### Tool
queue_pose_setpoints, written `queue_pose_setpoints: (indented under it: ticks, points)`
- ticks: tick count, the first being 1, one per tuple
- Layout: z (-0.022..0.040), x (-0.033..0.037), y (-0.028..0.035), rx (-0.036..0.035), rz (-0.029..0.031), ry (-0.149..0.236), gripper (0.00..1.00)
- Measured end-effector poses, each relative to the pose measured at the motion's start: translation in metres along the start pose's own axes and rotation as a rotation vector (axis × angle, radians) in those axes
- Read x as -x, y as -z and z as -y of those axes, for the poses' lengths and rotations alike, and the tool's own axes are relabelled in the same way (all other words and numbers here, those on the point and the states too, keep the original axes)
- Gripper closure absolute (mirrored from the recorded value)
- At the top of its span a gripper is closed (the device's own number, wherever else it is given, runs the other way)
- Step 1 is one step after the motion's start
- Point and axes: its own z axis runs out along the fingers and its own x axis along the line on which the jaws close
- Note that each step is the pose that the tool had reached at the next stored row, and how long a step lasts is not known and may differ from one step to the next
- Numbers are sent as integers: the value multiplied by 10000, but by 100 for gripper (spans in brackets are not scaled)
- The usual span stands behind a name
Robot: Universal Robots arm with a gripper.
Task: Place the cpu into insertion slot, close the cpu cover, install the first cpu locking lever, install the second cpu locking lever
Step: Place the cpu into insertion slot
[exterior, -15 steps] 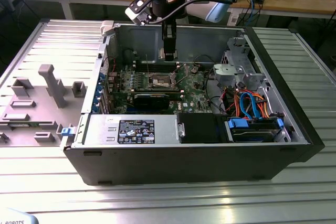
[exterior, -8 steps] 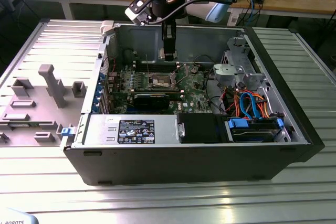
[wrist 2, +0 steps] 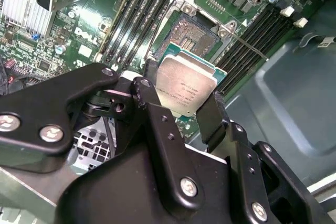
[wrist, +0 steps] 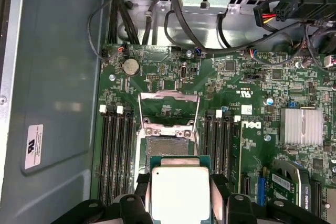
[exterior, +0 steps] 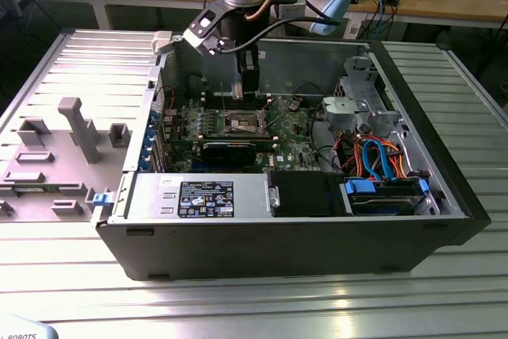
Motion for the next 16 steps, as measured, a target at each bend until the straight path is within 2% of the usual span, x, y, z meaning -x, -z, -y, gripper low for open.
queue_pose_setpoints:
  ticks: [10, 16]
  points:
    - [1, 0, -15, 6, -9, 97, 46]
    - [-3, 1, -46, 13, -9, 130, 46]
